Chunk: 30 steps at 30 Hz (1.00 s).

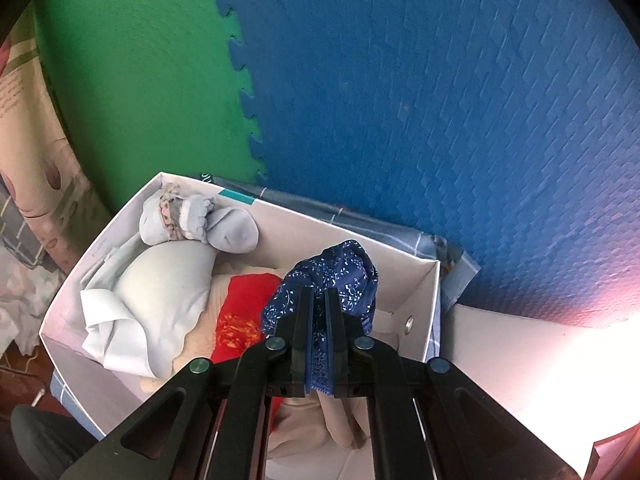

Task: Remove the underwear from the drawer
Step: 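Drop the navy underwear into the box while the left gripper grasps a white rolled item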

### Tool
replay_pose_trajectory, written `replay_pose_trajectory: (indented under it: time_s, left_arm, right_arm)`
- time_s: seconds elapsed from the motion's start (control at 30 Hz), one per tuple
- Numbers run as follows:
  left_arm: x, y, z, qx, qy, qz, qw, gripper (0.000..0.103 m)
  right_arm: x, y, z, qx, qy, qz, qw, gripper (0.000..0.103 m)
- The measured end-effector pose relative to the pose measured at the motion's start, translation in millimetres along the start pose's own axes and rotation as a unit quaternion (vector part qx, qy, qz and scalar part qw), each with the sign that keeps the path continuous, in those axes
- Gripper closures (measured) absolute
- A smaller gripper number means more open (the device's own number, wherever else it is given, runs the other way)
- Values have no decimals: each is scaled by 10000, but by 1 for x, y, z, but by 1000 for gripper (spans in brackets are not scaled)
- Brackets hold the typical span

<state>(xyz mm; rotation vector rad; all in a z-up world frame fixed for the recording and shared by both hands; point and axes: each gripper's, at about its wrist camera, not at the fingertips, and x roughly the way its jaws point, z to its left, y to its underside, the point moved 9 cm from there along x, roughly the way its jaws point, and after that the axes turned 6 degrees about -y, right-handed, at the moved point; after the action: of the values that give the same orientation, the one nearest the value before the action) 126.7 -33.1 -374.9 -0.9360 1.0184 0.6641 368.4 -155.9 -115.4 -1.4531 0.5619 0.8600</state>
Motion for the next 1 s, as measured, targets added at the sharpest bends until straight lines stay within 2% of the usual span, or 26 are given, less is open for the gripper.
replay_pose_trajectory:
  time_s: [0.13, 0.23, 0.33, 0.47, 0.6, 0.67, 0.73, 0.77, 0.83, 0.9, 1.0]
  left_arm:
    - [2, -3, -2, 174, -81, 81, 9998, 20]
    - [4, -6, -9, 863, -301, 44, 9958, 20]
    - [4, -4, -14, 1411, -291, -30, 9896, 20]
    - [11, -5, -14, 1755, -305, -104, 9840, 20]
    - [13, -6, -37, 2951, -422, -498, 9532, 20]
    - [18, -3, -42, 3153, -440, -562, 9463, 20]
    - [34, 5, -47, 3376, -356, -242, 9403, 21]
    - [39, 5, -49, 3505, -363, -207, 9356, 20]
    - [37, 0, -53, 3651, -260, -432, 9296, 20]
    - [46, -5, -50, 3647, -372, -357, 9297, 20]
    - [58, -7, -54, 3916, -602, -480, 9169, 20]
  right_arm:
    - [3, 2, -6, 26, -36, 8, 10000, 98]
    - [5, 3, -8, 14, -82, 29, 10000, 98]
    - [6, 2, -10, 25, -77, 5, 10000, 98]
    - [9, -1, -8, 11, -89, 0, 10000, 98]
    - [12, -2, -3, -69, -139, -2, 9999, 98]
    - [13, -3, -1, -94, -163, -19, 9998, 98]
    - [14, -3, -1, -94, -158, -12, 9998, 98]
    - [15, -2, -2, -91, -186, -3, 9998, 98]
    - [16, -1, -3, -88, -191, 2, 9998, 98]
    - [16, 0, -4, -66, -227, -5, 9997, 98]
    - [15, 1, -4, -46, -268, -28, 9996, 98]
